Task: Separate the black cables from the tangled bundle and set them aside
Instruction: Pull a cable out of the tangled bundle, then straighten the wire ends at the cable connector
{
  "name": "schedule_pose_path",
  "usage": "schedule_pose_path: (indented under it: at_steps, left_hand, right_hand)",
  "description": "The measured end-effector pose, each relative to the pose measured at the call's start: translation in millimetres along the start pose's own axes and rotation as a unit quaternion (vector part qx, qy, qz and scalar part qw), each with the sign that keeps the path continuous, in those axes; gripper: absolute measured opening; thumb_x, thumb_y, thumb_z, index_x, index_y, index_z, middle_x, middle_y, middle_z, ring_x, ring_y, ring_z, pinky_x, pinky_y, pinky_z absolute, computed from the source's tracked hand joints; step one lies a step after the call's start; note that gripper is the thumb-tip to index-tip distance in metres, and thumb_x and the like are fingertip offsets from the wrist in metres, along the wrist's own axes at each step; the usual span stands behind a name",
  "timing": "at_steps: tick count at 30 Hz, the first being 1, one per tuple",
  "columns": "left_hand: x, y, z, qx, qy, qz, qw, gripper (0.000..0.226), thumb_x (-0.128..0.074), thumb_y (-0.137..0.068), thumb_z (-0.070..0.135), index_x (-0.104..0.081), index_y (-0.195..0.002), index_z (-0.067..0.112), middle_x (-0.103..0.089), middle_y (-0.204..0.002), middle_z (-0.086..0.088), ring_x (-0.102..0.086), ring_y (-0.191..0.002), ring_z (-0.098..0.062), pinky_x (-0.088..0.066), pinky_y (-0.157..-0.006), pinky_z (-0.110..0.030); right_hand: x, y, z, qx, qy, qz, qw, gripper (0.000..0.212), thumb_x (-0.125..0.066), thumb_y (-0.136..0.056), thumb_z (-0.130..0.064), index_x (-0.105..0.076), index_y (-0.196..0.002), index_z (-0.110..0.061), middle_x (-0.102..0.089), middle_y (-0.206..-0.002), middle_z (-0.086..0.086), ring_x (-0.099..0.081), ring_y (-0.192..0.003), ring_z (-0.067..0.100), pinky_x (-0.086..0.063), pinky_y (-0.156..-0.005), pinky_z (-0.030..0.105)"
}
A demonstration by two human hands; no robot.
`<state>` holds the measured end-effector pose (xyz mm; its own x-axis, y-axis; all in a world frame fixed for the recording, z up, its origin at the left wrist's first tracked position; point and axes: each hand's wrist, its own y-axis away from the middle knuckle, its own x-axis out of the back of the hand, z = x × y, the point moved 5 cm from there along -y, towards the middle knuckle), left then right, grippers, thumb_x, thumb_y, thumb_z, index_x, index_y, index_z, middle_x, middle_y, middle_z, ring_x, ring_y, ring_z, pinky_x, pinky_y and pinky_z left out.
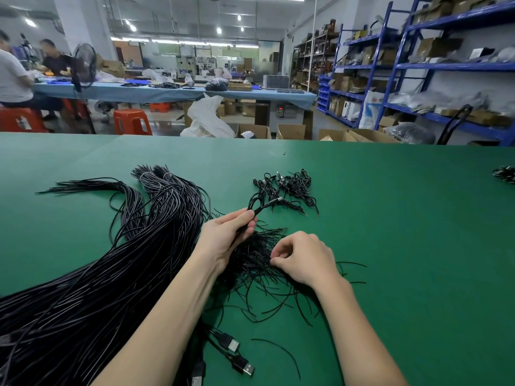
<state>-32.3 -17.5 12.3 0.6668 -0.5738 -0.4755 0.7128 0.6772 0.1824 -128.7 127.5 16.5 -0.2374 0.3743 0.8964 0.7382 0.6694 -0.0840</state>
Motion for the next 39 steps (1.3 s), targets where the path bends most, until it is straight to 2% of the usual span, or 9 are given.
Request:
schedule_pose_path:
  at_steps: [4, 9, 12, 15, 19, 26, 31, 35, 39]
  left_hand:
    - [5, -2, -1, 0.005, 0.024, 0.018, 1.0, 0.017, -0.079, -0.081, 0.001, -0.075, -0.097, -0.003, -0.077, -0.092, -0.018, -0.073, -0.07, -0.014, -0.058, -0.063, -0.017]
    - [5, -3, -2, 0.011, 0.037, 0.021, 0.999, 0.019, -0.082, -0.076, 0.0, -0.076, -0.094, -0.004, -0.077, -0.092, -0.018, -0.074, -0.072, -0.016, -0.058, -0.062, -0.018]
    - [5, -2, -2, 0.016, 0.042, 0.022, 0.999, 0.018, -0.081, -0.076, -0.001, -0.076, -0.093, -0.004, -0.077, -0.091, -0.018, -0.074, -0.07, -0.015, -0.058, -0.06, -0.018]
    - [4, -2, -2, 0.016, 0.045, 0.025, 0.999, 0.017, -0.08, -0.077, -0.001, -0.075, -0.094, -0.004, -0.077, -0.089, -0.017, -0.074, -0.069, -0.014, -0.058, -0.06, -0.018]
    - [1, -1, -4, 0.014, 0.054, 0.024, 0.998, 0.019, -0.08, -0.078, -0.001, -0.075, -0.096, -0.005, -0.077, -0.089, -0.016, -0.074, -0.069, -0.014, -0.058, -0.061, -0.018]
    - [-9, 3, -8, 0.012, 0.044, 0.003, 0.999, 0.013, -0.078, -0.082, 0.0, -0.075, -0.094, -0.002, -0.077, -0.084, -0.012, -0.073, -0.067, -0.012, -0.058, -0.062, -0.017]
    - [-16, 7, -8, 0.003, 0.017, -0.03, 0.999, 0.013, -0.078, -0.08, 0.004, -0.075, -0.092, 0.002, -0.077, -0.081, -0.01, -0.071, -0.064, -0.01, -0.057, -0.062, -0.016]
    - [-21, 9, -8, 0.002, -0.009, -0.065, 0.998, 0.02, -0.082, -0.063, 0.015, -0.081, -0.081, 0.007, -0.076, -0.079, -0.01, -0.07, -0.062, -0.01, -0.057, -0.062, -0.016]
    - [-18, 8, -7, 0.006, -0.011, -0.074, 0.997, 0.016, -0.082, -0.065, 0.016, -0.082, -0.08, 0.009, -0.075, -0.08, -0.01, -0.07, -0.064, -0.01, -0.057, -0.063, -0.016]
  right_hand:
    - [3, -3, 7, -0.012, -0.122, -0.002, 0.993, 0.005, -0.078, -0.082, -0.046, -0.075, -0.08, -0.041, -0.072, -0.083, -0.024, -0.064, -0.086, -0.002, -0.044, -0.069, 0.023]
    - [5, -3, 15, -0.041, -0.39, -0.008, 0.92, 0.007, -0.085, -0.082, -0.03, -0.079, -0.086, -0.026, -0.079, -0.084, -0.01, -0.071, -0.08, 0.003, -0.051, -0.075, 0.019]
    - [5, -3, 16, -0.07, -0.48, -0.023, 0.874, 0.013, -0.075, -0.093, -0.027, -0.072, -0.104, -0.021, -0.08, -0.09, -0.004, -0.066, -0.073, 0.009, -0.046, -0.061, 0.018]
    - [5, -2, 14, -0.078, -0.535, -0.037, 0.84, 0.014, -0.064, -0.101, -0.029, -0.063, -0.113, -0.021, -0.08, -0.09, -0.001, -0.071, -0.07, 0.01, -0.051, -0.055, 0.017]
    - [5, -1, 8, -0.054, -0.547, -0.012, 0.835, 0.008, -0.064, -0.101, -0.02, -0.067, -0.108, -0.02, -0.076, -0.075, -0.001, -0.067, -0.059, 0.011, -0.052, -0.051, 0.019]
    - [12, -3, -12, 0.01, -0.611, 0.008, 0.792, 0.012, -0.069, -0.095, -0.003, -0.073, -0.104, -0.01, -0.079, -0.092, 0.009, -0.066, -0.066, 0.01, -0.059, -0.063, 0.022]
    - [7, -3, -16, 0.002, -0.597, 0.053, 0.801, 0.009, -0.077, -0.09, -0.008, -0.075, -0.098, -0.012, -0.079, -0.085, 0.009, -0.071, -0.072, 0.015, -0.06, -0.068, 0.024]
    - [12, -4, -12, 0.014, -0.544, 0.114, 0.831, 0.003, -0.081, -0.086, -0.014, -0.079, -0.088, -0.015, -0.078, -0.077, 0.006, -0.076, -0.071, 0.019, -0.062, -0.067, 0.026]
    - [17, -3, -15, 0.057, -0.497, 0.086, 0.862, 0.016, -0.079, -0.088, -0.009, -0.081, -0.092, -0.024, -0.08, -0.081, 0.0, -0.077, -0.076, 0.015, -0.06, -0.072, 0.021]
